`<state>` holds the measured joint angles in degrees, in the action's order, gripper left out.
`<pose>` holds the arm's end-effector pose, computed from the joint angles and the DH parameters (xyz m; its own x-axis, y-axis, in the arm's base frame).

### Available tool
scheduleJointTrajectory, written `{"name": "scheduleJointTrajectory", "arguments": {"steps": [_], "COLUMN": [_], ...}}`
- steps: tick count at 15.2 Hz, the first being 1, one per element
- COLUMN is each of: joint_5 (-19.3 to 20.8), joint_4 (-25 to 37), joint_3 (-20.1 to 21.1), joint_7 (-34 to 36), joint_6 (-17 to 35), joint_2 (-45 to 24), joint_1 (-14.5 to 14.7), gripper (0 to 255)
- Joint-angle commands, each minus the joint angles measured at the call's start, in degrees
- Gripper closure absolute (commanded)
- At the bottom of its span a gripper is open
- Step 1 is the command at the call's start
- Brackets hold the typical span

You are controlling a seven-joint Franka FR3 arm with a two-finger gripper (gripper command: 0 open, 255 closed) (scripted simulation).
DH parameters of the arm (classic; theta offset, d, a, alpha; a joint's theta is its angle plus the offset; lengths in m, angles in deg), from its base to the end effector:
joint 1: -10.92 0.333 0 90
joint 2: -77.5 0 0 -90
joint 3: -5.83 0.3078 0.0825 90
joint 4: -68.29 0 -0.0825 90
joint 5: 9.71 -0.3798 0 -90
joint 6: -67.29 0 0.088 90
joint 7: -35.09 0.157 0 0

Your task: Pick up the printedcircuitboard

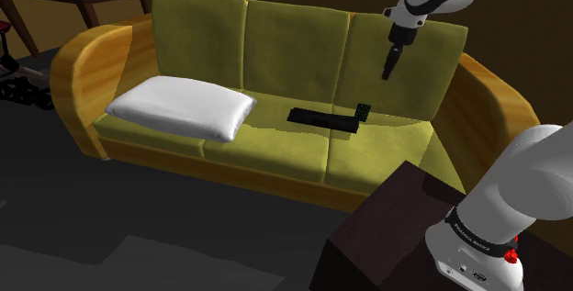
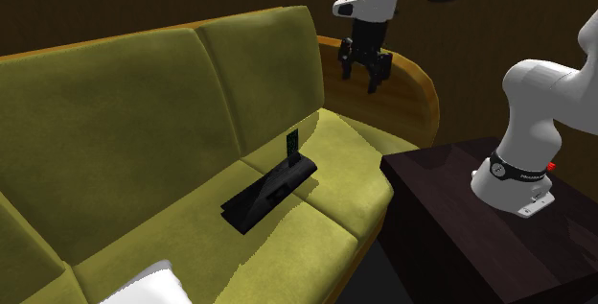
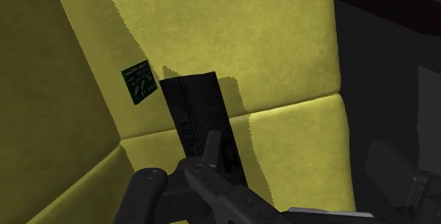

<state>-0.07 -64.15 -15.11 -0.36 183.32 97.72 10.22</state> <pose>0.4161 -0.1853 0.4210 0.9459 0.3238 0.0213 0.3223 -0.9452 0.0528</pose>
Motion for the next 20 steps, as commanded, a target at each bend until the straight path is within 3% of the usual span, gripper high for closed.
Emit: {"name": "scheduleJointTrajectory", "arguments": {"steps": [1, 10, 20], "joint_5": [-0.7, -9.2, -18.9], "joint_4": [1.3, 11.0, 29.1], "joint_3": [-2.1, -7.6, -4.7], "joint_7": [-3.5, -19.7, -34.2], "joint_6": [2.1, 8.9, 9.9], "joint_2": [-4.1, -25.3, -49.8], "joint_1": [0.1, -1.0, -9.2], "gripper": [0, 0, 0]}}
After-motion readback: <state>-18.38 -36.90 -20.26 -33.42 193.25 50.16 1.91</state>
